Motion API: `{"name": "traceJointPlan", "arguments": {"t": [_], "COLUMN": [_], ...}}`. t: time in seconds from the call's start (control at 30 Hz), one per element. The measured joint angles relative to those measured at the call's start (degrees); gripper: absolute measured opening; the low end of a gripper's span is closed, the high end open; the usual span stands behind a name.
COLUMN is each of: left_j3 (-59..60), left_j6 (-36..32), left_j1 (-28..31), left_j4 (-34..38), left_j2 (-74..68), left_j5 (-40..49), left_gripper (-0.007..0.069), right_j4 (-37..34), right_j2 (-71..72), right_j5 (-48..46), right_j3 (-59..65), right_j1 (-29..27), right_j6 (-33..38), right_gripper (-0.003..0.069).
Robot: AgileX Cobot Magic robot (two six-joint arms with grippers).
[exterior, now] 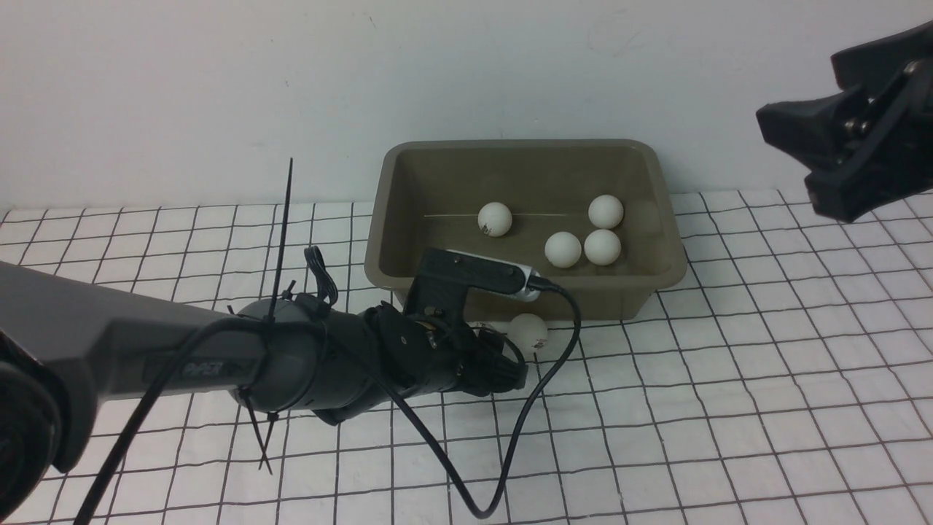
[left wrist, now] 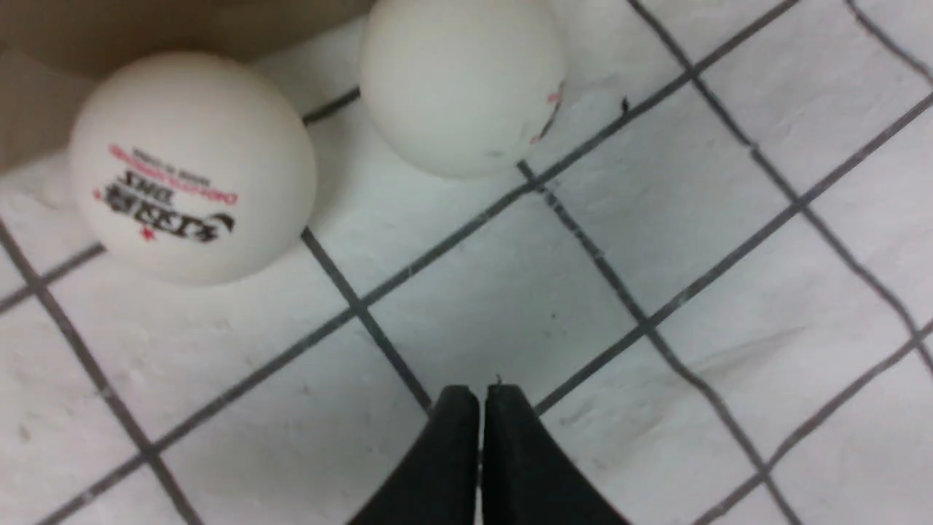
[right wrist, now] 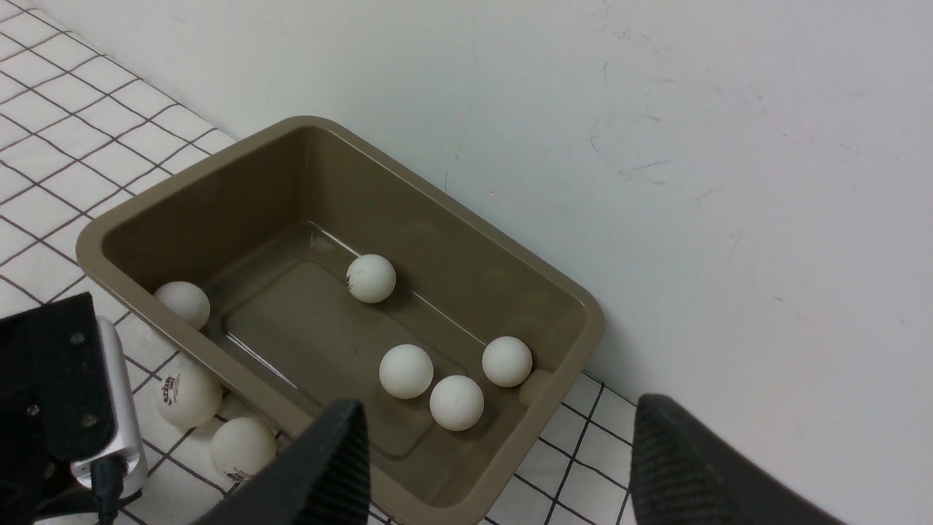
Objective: Put the table tennis balls into the box on the white checkered tablecloth.
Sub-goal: 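Reach for and grasp a ping pong ball on the table beside the basket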
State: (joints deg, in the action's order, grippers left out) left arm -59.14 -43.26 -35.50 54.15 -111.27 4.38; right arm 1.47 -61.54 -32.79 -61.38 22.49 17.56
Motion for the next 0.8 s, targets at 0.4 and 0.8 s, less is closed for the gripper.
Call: {"name": "traceJointPlan", "arguments": {"t": [0.4,0.8], "left_j3": [0.00,0.06], "left_j6": [0.00,3.43], "left_j1": [0.00,2.90], "left_j4": [-0.26,-0.84], "left_j2": [8.21,15.23], "left_j5": [5.58,16.70], "left_gripper": [-0.0004,0.0086], "right_j4": [0.00,0.00], "right_j2": [0.00,0.00], "right_j5": [0.57,0.57], "right_j3": [0.00,0.00], "right_j1": [0.00,0.00], "right_j6": [0.00,0.00], "right_gripper": [0.0442,0.0442]}}
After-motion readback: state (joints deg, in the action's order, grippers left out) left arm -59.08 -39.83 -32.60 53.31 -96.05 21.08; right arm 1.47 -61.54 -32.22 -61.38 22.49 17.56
